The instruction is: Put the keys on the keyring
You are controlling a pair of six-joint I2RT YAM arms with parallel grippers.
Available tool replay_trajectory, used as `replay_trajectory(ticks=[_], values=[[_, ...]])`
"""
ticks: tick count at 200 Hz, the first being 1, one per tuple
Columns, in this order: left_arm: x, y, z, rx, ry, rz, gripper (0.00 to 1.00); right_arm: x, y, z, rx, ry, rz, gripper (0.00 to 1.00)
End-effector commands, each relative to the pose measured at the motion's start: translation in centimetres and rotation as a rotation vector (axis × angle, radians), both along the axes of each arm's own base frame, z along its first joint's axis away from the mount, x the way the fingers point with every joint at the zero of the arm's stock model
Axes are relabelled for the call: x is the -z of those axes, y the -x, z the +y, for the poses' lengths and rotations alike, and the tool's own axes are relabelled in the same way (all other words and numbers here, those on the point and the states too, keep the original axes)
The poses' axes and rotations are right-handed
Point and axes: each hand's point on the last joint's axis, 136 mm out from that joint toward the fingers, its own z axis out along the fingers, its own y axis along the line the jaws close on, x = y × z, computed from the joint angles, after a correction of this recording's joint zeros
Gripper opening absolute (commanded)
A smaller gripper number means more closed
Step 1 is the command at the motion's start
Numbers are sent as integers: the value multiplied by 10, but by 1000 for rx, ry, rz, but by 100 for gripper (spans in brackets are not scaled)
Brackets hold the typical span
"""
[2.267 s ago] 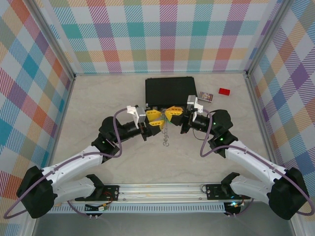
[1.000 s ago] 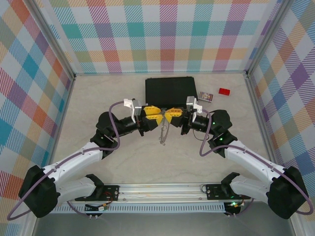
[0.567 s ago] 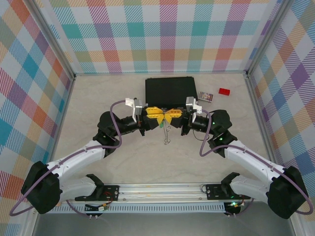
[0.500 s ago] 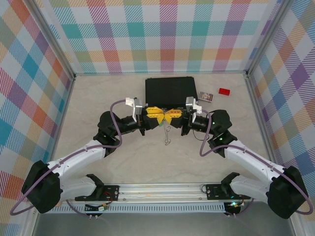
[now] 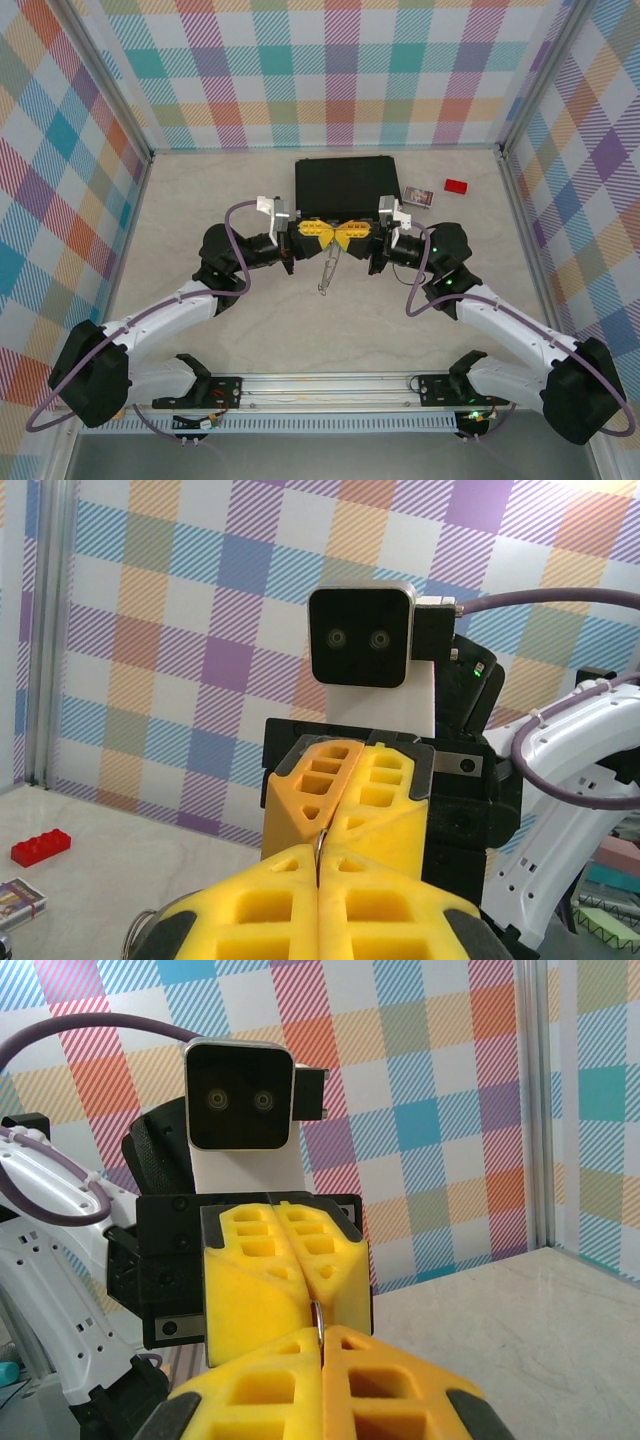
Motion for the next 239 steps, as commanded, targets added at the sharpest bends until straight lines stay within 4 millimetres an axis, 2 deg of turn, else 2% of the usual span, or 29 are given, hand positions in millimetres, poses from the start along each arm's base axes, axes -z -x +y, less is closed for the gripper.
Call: replay_trajectory(ticks=[1,8,33,39,47,64,84,148,184,206,239], values=[[-16,7,-2,42,23,-44,0,-14,5,0,-14,-29,-42,3],[-17,7,-1,38,22,-47,0,-14,5,0,-11,-27,-40,7],[-15,5,0,23,8,-48,0,-10,3,-3,16,-6,-22,9],[-15,4,0,17,6,-50,0,-9,2,-4,26,1,-19,12],[-14,3,1,10,2,-49,0,-6,0,-6,46,8,-10,24],[-11,1,2,-3,-14,-50,0,-5,1,-10,65,25,-12,28],[-7,-2,2,-20,-39,-57,0,2,-1,-16,113,81,8,43],[19,-7,-3,-33,-157,-78,0,26,-3,-35,216,402,60,45],[37,-7,-6,-14,-226,-89,0,41,8,-28,87,558,98,46],[47,-5,-7,7,-273,-92,0,54,2,-25,68,634,155,44],[59,-1,-6,20,-321,-100,0,57,-1,-23,64,641,121,44]])
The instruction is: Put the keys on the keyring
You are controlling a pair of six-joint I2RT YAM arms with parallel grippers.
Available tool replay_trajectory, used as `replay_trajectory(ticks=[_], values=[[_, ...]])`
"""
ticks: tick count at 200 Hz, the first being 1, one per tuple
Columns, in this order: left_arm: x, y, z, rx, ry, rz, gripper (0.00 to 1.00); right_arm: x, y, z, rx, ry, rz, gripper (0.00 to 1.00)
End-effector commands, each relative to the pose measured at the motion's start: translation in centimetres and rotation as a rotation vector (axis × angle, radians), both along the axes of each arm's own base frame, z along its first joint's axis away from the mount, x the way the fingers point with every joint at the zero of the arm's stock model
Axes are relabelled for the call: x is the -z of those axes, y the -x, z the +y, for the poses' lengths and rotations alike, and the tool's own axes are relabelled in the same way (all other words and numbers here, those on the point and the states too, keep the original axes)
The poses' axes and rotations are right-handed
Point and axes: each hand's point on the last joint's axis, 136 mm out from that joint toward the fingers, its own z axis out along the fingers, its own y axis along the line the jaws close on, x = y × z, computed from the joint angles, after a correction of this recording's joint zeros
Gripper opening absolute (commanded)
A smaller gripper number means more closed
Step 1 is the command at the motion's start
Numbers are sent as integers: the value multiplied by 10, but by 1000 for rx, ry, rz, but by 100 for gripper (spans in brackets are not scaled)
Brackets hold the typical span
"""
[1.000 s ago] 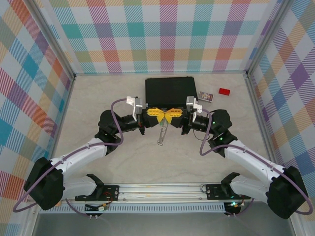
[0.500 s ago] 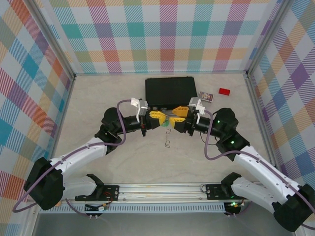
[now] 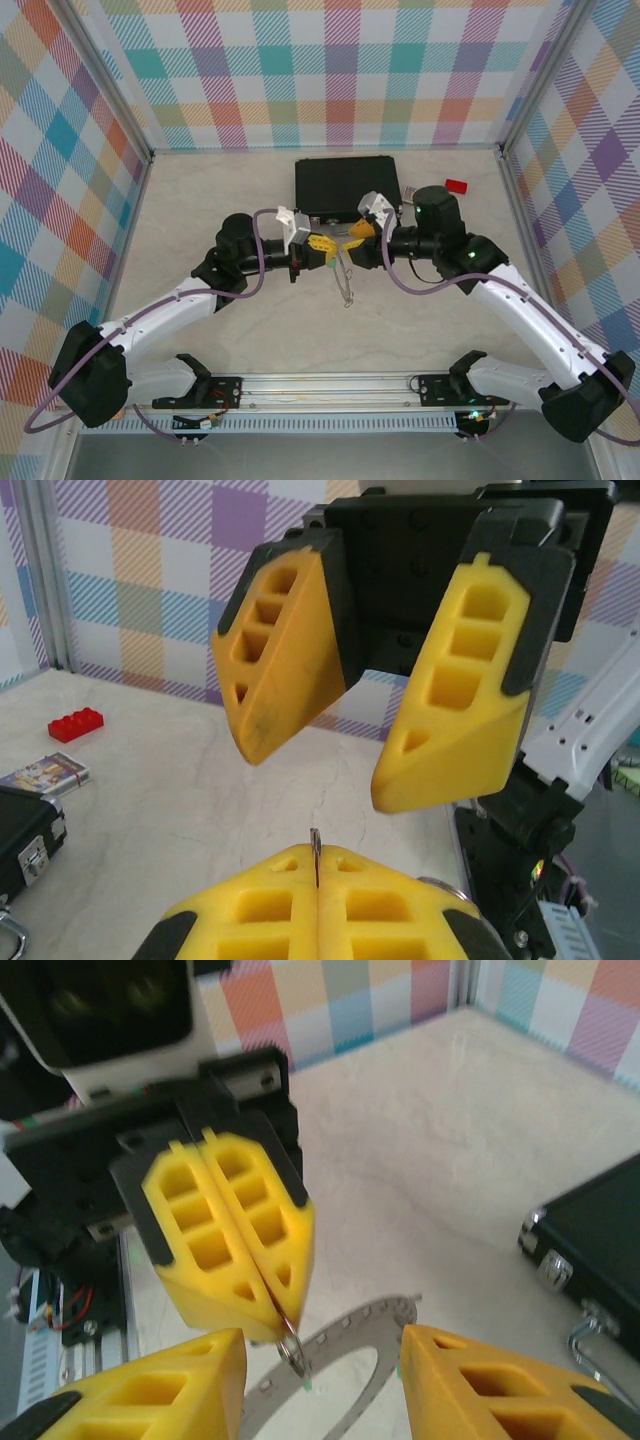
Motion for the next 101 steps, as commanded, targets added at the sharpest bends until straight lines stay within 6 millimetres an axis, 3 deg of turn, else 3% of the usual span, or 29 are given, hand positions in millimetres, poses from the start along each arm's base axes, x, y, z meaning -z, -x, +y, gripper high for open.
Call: replay_trajectory(ticks=[1,44,101], values=[[-7,5,2,33,-21,-71,0,6,10,-3,-51,42,-9,43],[9,7,3,43,-67,-64,0,10,16,0,-118,80,7,40],[16,14,3,74,-69,-61,0,25,13,5,-156,136,14,37]])
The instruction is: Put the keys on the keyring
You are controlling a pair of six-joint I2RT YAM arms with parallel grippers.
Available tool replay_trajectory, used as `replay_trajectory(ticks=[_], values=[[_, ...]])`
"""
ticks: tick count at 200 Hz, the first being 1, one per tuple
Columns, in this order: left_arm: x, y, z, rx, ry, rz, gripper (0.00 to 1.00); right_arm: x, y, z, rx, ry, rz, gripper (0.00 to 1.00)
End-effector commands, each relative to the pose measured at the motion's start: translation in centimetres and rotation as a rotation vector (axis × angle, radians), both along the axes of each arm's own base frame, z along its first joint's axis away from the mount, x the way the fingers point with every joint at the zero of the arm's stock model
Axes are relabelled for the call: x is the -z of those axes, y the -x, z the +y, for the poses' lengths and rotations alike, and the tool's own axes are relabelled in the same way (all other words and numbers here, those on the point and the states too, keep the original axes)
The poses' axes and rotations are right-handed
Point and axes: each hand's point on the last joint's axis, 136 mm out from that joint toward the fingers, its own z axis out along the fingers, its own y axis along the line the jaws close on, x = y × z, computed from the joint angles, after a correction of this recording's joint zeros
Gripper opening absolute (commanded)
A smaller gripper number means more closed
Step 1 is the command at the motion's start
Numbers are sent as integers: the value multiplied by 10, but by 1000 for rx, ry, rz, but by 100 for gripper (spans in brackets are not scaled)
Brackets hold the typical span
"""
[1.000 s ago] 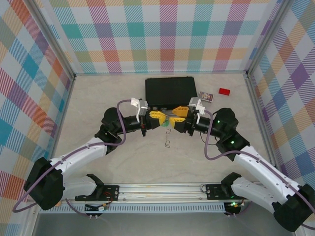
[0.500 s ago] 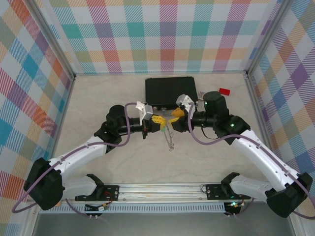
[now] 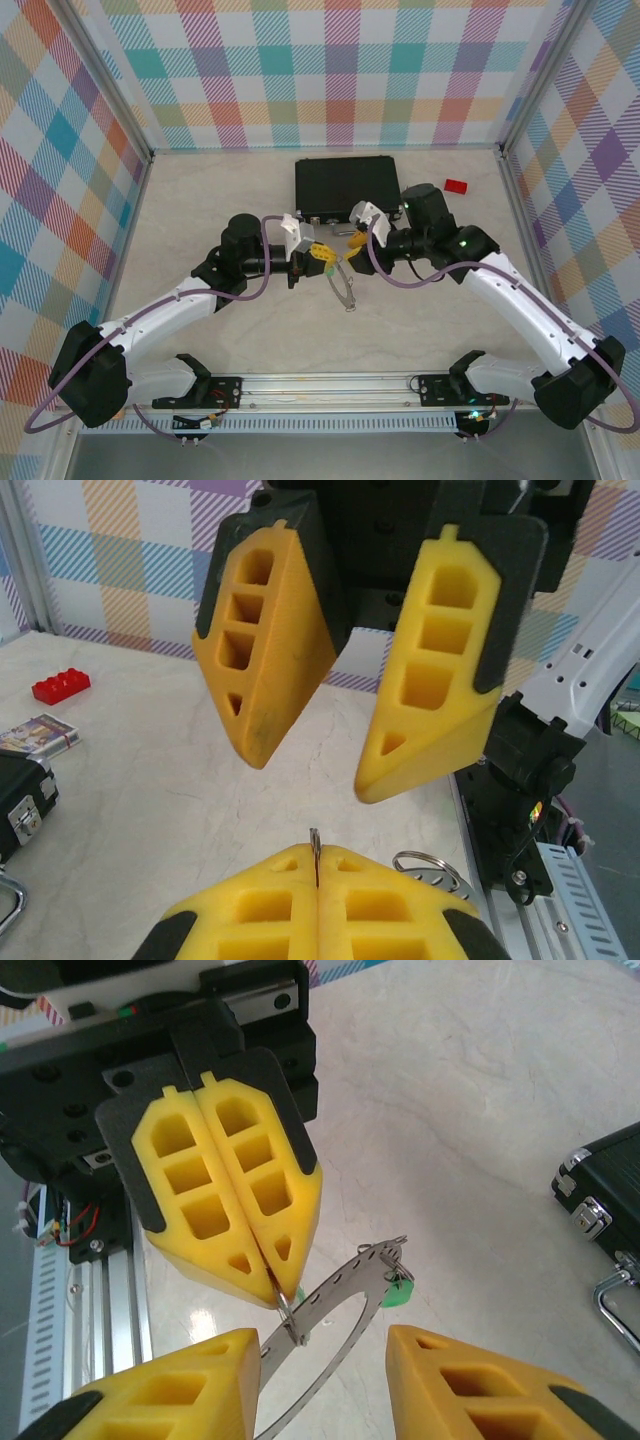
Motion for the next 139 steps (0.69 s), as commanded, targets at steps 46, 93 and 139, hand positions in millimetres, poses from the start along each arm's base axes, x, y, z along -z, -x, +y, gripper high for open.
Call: replay_trajectory(ticks=[46,93,139], values=[[-6,12,2,61,17,-38,0,11,7,9,-103,17,12,31],[-5,14,2,72,14,-34,0,15,14,15,-144,15,36,30],[-7,15,3,77,16,-38,0,21,16,16,-163,32,42,17]])
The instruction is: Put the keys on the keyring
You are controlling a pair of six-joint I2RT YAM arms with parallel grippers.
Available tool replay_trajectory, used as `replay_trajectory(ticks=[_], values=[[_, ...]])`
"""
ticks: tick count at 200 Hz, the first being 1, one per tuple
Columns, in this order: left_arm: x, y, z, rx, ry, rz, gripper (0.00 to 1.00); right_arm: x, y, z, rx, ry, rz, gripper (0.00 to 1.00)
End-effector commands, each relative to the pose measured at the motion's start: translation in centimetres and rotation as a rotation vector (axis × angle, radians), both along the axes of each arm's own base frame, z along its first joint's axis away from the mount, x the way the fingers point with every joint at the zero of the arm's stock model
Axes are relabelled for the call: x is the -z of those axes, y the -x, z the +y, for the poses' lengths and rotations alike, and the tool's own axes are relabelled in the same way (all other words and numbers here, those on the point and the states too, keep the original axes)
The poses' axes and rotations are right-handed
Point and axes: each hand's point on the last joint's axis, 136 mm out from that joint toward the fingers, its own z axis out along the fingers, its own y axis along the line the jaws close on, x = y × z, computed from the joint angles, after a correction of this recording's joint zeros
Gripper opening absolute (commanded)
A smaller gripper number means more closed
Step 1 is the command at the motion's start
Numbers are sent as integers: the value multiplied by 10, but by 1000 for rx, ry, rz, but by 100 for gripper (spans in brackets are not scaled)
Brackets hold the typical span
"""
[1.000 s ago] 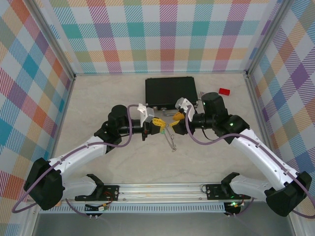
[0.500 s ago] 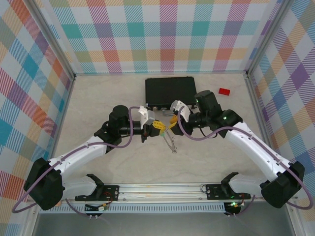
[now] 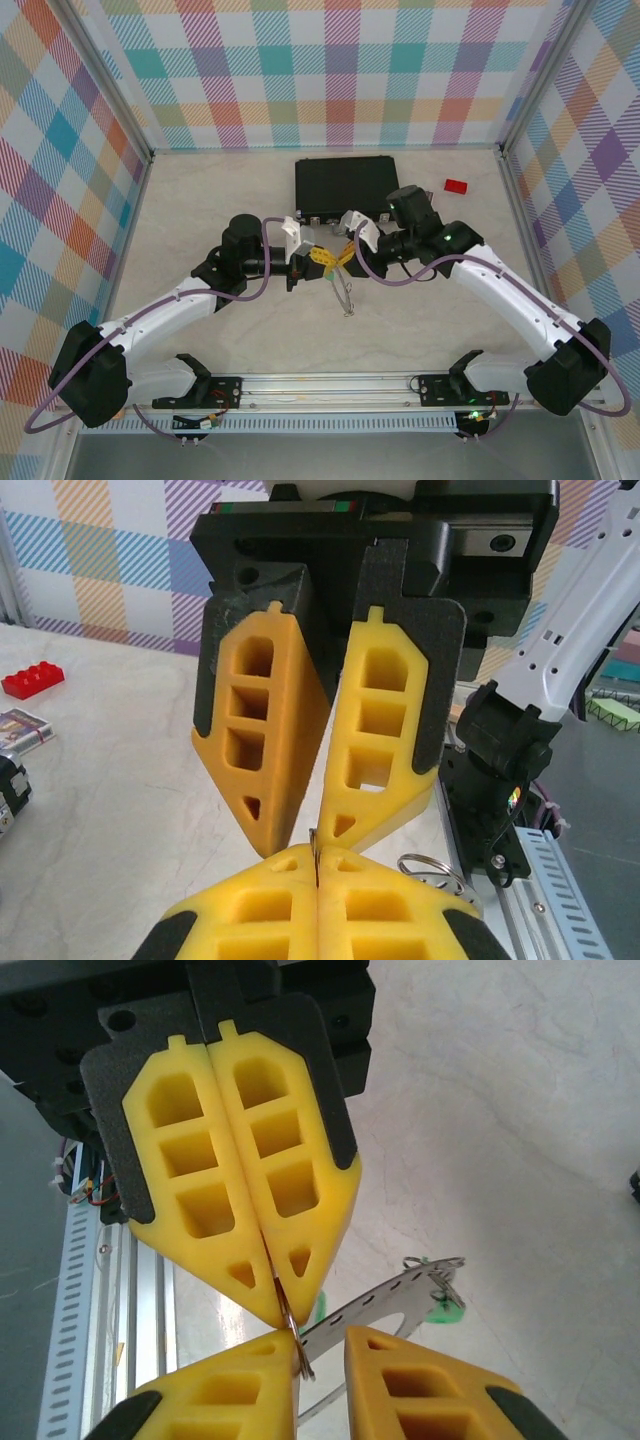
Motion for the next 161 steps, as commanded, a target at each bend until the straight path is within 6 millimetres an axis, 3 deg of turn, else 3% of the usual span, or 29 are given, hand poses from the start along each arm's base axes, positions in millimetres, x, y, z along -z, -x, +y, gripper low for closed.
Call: replay_trajectory(ticks=[1,57,78,121,133,145,161], values=[[-12,7,3,33,28,-52,0,-2,5,3,-45,-2,-2,18],[-13,8,2,41,32,-50,0,1,9,6,-76,-13,12,16],[-13,8,2,40,33,-49,0,2,13,9,-96,-20,22,0],[-19,2,4,-4,52,-56,0,-5,14,12,-95,-68,-1,0],[-23,0,5,-29,66,-63,4,-8,12,12,-80,-92,-26,0],[-32,-6,8,-75,97,-62,14,-11,11,12,-71,-120,-51,0],[-45,-8,11,-115,148,-70,15,-18,10,12,-54,-168,-83,0]])
